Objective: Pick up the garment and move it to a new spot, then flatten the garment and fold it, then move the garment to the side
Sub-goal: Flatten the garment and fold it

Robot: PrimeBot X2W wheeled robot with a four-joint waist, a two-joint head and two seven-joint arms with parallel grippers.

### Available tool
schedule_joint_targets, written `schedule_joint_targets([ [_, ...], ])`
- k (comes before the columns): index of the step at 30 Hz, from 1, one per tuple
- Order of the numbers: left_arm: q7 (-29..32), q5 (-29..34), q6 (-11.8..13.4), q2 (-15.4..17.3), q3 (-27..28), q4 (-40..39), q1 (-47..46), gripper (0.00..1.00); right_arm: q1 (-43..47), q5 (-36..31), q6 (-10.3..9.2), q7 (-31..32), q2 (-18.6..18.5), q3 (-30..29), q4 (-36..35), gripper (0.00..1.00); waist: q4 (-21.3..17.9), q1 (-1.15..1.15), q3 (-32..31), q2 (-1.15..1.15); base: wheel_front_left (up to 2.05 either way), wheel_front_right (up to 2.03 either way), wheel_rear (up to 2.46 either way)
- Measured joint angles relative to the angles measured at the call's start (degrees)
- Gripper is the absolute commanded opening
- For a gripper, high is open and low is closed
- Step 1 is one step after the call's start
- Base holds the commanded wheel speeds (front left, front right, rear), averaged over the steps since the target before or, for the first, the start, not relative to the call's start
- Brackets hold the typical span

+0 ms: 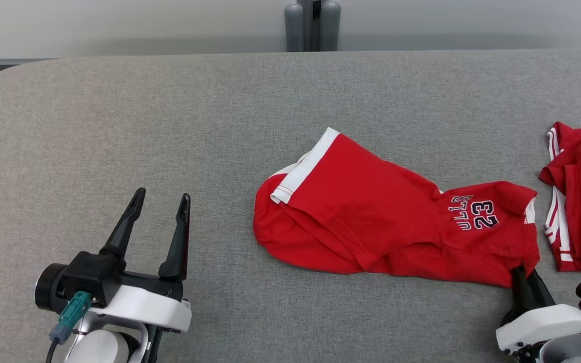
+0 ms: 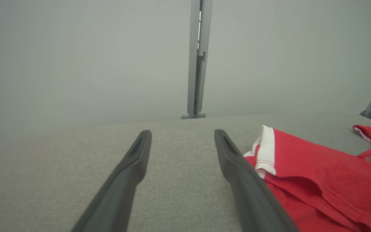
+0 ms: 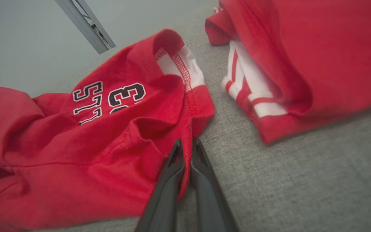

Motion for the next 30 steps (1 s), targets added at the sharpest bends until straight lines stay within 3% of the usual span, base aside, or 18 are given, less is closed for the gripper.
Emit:
schedule_joint_targets([
  [6,0.23,-0.01,0.73,0.94,0.92,-1.13,0.00,1.00,-1.24,-0.08,0.00,-3.75,0.04,-0.40,-0.48,1.00,-1.24,0.00,-0.33,0.00,0.00,0.00,0.00],
  [13,0.33,-0.02,2.04,2.80,2.94,-2.72,0.13,1.00,-0.97,-9.24,0.00,-4.60,-0.04,-3.80,-15.14,1.00,-2.76,0.00,-1.59,0.00,0.00,0.00,0.00],
  [19,0.93,-0.01,3.23,3.70,3.44,-4.27,1.41,1.00,0.97,-15.49,0.00,0.96,-0.09,0.68,-28.06,1.00,-3.74,0.00,-3.54,0.00,0.00,0.00,0.00],
  [25,1.77,0.11,4.07,3.78,2.88,-5.48,3.11,1.00,6.89,-16.28,0.00,5.66,0.00,4.99,-33.53,1.00,-3.70,0.00,-5.62,0.00,0.00,0.00,0.00],
  [30,2.55,0.24,4.69,3.77,2.32,-6.22,4.99,1.00,11.52,-15.46,0.00,7.49,-0.01,5.21,-35.91,1.00,-3.80,0.00,-7.30,0.00,0.00,0.00,0.00],
])
